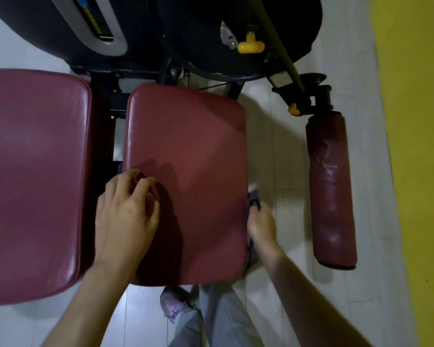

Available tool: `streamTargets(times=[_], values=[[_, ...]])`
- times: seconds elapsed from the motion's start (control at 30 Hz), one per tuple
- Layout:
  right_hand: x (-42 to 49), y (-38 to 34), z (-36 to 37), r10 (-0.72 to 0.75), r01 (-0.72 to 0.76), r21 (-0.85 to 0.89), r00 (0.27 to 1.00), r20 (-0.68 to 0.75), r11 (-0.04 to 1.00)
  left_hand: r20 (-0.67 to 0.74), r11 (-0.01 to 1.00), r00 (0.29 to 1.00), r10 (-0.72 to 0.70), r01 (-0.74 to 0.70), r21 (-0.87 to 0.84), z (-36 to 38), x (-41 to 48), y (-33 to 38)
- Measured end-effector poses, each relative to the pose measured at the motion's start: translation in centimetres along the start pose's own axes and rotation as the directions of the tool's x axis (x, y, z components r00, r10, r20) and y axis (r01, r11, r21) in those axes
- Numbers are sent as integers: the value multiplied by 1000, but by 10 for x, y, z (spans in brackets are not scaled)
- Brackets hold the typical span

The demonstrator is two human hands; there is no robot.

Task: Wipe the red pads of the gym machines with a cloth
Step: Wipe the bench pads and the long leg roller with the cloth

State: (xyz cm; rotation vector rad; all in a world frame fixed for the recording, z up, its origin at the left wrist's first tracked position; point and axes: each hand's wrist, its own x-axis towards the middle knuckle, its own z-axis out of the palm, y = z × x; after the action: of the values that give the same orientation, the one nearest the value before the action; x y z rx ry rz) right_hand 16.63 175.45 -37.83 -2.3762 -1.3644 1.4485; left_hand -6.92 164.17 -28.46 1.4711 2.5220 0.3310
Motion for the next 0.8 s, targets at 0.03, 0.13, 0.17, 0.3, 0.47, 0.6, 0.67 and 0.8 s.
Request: streamTargets(times=[0.03, 0.13, 0.17, 0.3, 0.47, 0.6, 0.67, 0.8], values=[[17, -23, -1, -52, 53, 17, 998, -36, 998, -10, 1000, 1000, -2, 3, 5, 2, 6, 1], [47, -72, -4, -173, 177, 40, 981, -89, 983, -35, 1000, 999, -5, 5, 18, 6, 21, 4], [47, -76, -6, -206, 209, 25, 974, -89, 978, -39, 1000, 999, -6, 7, 20, 7, 26, 5], [15, -43, -15, -211, 211, -8, 977, 3, 977, -72, 998, 996, -58, 59, 3, 5, 38, 8], [-19, 12, -10, 45, -40, -41, 992, 118, 998, -134, 987, 978, -157, 158, -3, 11, 45, 20], [0, -16, -11, 60, -61, 9, 997, 48, 998, -161, 984, 972, -173, 178, 18, 16, 49, 24], [27, -53, -10, -17, 17, -5, 1000, -5, 1000, -176, 982, 968, -180, 187, 24, 17, 50, 25], [89, -135, -3, -127, 124, -38, 988, -92, 992, -199, 977, 958, -206, 213, 15, 20, 54, 25]])
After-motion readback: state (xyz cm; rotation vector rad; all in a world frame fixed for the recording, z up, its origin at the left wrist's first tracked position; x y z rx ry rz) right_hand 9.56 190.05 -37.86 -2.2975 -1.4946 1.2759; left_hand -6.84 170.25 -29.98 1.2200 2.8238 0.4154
